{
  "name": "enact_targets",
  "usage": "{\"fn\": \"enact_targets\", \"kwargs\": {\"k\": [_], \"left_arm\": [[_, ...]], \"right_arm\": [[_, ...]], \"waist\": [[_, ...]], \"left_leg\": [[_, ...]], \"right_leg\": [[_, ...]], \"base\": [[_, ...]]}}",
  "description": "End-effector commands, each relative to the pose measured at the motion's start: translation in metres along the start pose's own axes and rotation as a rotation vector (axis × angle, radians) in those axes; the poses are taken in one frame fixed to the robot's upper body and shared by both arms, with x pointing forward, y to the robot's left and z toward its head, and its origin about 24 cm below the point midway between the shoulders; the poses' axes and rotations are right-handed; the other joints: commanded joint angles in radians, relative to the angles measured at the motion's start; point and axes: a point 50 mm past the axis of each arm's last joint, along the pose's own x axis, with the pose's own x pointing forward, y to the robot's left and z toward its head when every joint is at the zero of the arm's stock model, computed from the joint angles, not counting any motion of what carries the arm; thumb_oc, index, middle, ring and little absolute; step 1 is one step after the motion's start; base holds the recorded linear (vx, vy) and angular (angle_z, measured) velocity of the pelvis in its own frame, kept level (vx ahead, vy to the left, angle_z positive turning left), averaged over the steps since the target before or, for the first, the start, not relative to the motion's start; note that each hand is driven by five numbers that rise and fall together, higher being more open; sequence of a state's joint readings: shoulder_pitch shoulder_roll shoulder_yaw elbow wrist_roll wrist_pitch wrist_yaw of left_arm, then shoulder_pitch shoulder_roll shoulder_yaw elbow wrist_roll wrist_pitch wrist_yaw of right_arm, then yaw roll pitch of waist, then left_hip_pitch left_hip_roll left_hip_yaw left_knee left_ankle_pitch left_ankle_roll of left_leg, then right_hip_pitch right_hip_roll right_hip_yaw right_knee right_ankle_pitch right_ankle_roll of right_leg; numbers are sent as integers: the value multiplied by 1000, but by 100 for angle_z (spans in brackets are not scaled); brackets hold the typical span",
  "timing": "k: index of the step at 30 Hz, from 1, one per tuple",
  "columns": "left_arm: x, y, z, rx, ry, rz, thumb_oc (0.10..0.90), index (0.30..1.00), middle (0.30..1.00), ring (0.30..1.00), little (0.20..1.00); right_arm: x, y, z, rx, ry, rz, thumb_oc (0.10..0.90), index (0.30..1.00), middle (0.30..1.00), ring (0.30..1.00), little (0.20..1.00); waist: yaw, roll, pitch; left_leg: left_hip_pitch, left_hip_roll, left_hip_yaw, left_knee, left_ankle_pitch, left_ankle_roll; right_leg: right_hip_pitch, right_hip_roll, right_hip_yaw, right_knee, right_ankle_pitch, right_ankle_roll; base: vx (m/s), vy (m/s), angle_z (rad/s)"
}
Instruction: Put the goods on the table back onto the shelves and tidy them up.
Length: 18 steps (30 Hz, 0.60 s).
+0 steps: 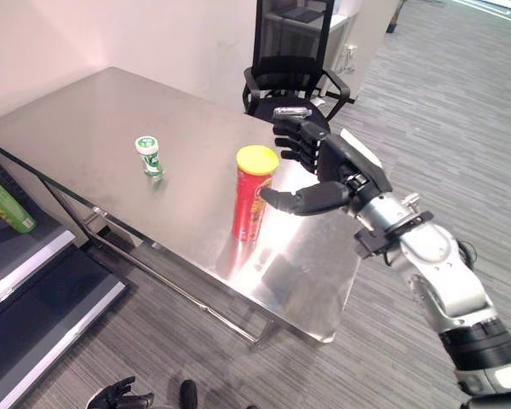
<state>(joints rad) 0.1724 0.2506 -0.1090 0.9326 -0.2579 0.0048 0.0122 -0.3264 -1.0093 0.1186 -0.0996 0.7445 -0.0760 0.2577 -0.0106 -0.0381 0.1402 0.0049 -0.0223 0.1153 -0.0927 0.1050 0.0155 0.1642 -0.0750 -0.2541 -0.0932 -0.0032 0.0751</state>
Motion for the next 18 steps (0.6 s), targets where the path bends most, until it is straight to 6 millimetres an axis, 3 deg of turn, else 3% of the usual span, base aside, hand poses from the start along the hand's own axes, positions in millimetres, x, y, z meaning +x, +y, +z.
{"fn": "enact_targets", "kwargs": {"k": [1, 18], "left_arm": [[1, -9, 8, 42, -38, -51, 800, 900, 900, 900, 900], [-1, -11, 6, 32, -46, -63, 800, 900, 900, 900, 900]], "right_arm": [[19, -15, 63, -173, -227, -5, 800, 900, 900, 900, 900], [29, -24, 50, -228, -158, -74, 800, 900, 900, 900, 900]], "waist": [[49, 17, -45], [71, 11, -36]], "left_leg": [[49, 114, 23, 5, -29, -120], [42, 104, 7, 5, -31, -117]], "right_leg": [[25, -36, -58, 6, -14, 65], [29, -43, -77, 6, -13, 68]], "base": [[0, 0, 0], [0, 4, 2]]}}
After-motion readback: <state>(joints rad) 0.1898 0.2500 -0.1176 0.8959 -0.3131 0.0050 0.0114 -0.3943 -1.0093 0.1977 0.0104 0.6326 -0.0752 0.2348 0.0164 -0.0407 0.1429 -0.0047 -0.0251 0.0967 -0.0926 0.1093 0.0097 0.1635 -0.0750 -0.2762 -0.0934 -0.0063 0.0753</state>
